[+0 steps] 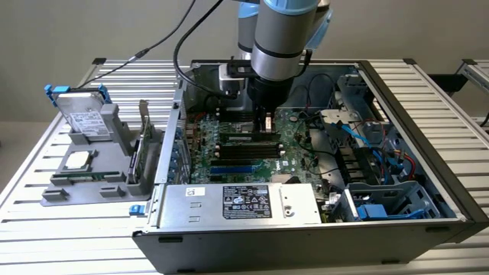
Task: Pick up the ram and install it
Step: 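Insert the ram into the slot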
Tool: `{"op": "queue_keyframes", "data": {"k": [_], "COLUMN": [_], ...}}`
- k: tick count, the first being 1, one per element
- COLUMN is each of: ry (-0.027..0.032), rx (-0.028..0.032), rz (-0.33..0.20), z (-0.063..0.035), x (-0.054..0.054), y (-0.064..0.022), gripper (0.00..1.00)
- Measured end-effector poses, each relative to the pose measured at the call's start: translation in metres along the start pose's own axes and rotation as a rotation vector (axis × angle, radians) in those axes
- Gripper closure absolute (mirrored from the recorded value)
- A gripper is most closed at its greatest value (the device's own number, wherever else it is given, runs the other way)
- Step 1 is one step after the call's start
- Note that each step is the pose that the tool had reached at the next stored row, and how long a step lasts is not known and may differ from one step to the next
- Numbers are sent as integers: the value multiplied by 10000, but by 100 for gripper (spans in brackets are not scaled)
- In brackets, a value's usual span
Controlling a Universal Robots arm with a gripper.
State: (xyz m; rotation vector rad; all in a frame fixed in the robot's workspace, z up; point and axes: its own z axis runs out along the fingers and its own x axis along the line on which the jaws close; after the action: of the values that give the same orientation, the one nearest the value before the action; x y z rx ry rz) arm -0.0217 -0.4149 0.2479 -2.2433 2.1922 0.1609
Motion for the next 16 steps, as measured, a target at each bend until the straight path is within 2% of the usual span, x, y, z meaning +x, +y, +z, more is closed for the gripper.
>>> {"op": "queue_keyframes", "data": {"k": [3, 4, 6, 8, 9, 10, 11, 13, 14, 16], "ry": [19, 79, 331, 652, 765, 816, 838, 886, 909, 919], "rx": [1, 8, 44, 65, 85, 104, 138, 259, 295, 301], "rz": [2, 6, 13, 0, -23, -45, -67, -176, -220, -239], "z": [1, 1, 2, 4, 6, 6, 7, 13, 16, 17], "x": [0, -1, -2, -11, -18, -22, -25, -39, -47, -50], "y": [-1, 0, 0, -1, -1, -1, -1, -2, -1, 5], "gripper": [87, 87, 87, 87, 87, 87, 87, 87, 87, 87]}}
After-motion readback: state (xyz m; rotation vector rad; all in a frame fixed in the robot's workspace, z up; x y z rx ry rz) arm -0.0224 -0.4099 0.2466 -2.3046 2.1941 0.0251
